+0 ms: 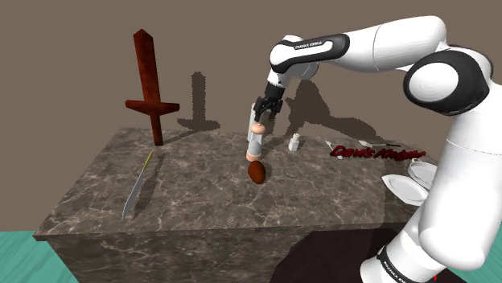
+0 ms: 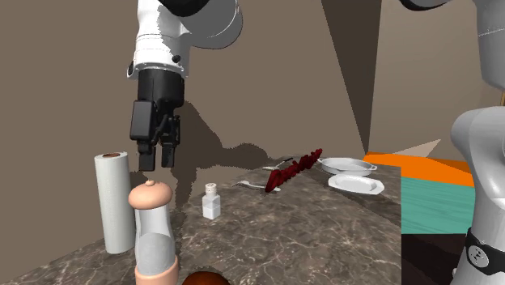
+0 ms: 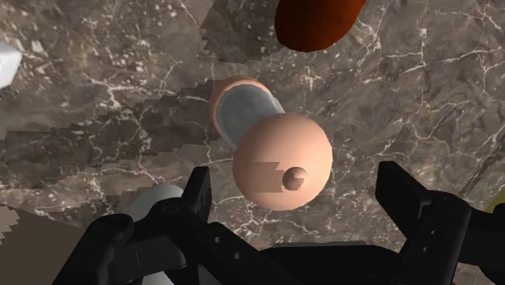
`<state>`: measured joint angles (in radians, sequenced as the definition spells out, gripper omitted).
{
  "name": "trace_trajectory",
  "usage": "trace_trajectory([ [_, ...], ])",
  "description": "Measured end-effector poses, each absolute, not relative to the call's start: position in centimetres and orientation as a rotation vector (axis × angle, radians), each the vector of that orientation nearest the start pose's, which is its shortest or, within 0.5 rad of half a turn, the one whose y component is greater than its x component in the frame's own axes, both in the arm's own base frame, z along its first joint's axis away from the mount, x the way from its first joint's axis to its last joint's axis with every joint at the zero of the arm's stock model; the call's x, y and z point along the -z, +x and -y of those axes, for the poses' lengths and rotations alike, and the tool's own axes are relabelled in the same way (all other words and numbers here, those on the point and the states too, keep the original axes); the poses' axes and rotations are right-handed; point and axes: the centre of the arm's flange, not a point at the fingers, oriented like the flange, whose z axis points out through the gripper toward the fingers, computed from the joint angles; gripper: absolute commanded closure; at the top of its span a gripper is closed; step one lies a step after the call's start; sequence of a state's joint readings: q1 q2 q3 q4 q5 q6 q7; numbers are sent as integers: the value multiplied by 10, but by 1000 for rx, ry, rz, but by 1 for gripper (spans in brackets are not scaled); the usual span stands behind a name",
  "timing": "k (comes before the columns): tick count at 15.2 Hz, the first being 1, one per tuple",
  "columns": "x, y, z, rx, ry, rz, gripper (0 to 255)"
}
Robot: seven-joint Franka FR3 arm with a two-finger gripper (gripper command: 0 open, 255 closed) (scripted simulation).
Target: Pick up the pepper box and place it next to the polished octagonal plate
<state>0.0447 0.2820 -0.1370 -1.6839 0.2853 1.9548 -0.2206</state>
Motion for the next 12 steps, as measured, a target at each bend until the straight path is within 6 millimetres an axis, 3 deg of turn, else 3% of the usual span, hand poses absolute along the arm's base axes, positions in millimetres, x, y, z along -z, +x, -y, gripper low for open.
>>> trace_trajectory([
  [3, -428, 666, 31, 44, -2910, 52, 0],
  [9, -397, 671, 24, 44, -2909, 55, 0],
  [12, -391, 671, 24, 45, -2909, 55, 0],
])
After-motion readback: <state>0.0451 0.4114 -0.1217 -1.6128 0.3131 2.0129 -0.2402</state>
